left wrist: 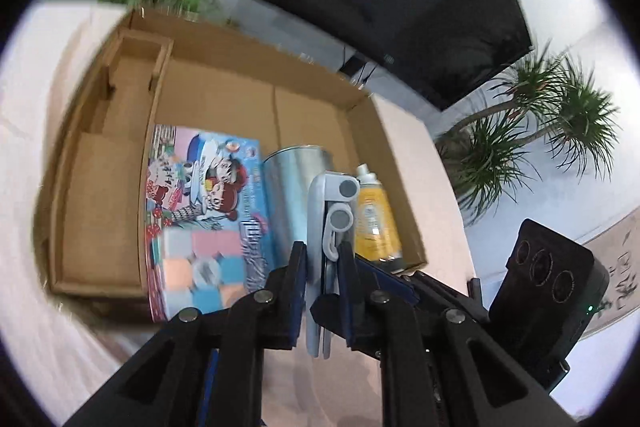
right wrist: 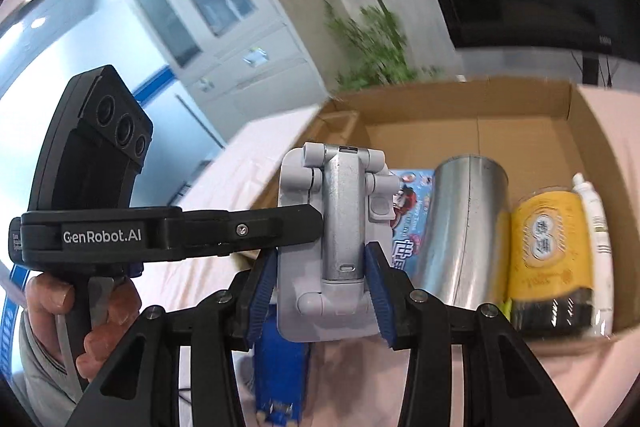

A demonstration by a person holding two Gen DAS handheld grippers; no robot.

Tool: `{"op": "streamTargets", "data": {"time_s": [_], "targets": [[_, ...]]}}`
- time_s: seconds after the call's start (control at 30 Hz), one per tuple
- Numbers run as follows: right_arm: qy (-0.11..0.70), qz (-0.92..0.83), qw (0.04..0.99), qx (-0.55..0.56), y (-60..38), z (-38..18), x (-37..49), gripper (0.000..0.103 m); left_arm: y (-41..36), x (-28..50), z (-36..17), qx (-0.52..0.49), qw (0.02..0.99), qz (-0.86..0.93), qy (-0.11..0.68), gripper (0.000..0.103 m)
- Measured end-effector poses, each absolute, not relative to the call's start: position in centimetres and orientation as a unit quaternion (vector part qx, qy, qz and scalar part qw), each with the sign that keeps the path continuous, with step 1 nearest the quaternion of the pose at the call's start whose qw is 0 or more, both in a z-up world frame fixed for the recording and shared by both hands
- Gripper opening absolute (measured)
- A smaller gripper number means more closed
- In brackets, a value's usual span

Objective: Organize rigid objects
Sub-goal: 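Carry the grey phone stand into the box beside the canister and release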

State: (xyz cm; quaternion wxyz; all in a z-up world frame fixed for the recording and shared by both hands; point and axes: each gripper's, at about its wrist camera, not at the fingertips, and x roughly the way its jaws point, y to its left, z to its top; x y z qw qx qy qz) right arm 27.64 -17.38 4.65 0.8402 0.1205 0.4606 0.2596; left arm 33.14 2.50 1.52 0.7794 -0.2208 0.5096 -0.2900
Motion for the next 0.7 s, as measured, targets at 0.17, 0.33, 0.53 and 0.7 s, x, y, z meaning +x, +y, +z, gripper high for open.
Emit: {"op": "streamTargets", "data": {"time_s": [0.17, 0.33, 0.53, 0.7], "targets": [[0.513, 0.211, 0.821, 0.136, -17.0, 1.6, 29.8, 0.043, 2.6, 36.1, -2.1, -0.236, 0.737, -0.295, 0.561, 0.014], [0.514, 0.179, 0.827, 0.14, -16.6, 1.1, 29.8, 0.053, 3.5, 35.6, -0.9, -0.209, 0.761, -0.271, 0.551, 0.046], [0.462, 0.153, 0.869, 0.089, -17.6, 3.8, 27.1, 0.084, 5.7, 29.1, 5.0, -0.087, 0.866, -0.197, 0.452, 0.063], [0.429, 0.167, 0.888, 0.002, -17.1, 4.3, 22.0, 0.103, 6.4, 21.4, 6.7, 0.048, 0.932, -0.064, 0.353, 0.087]]}}
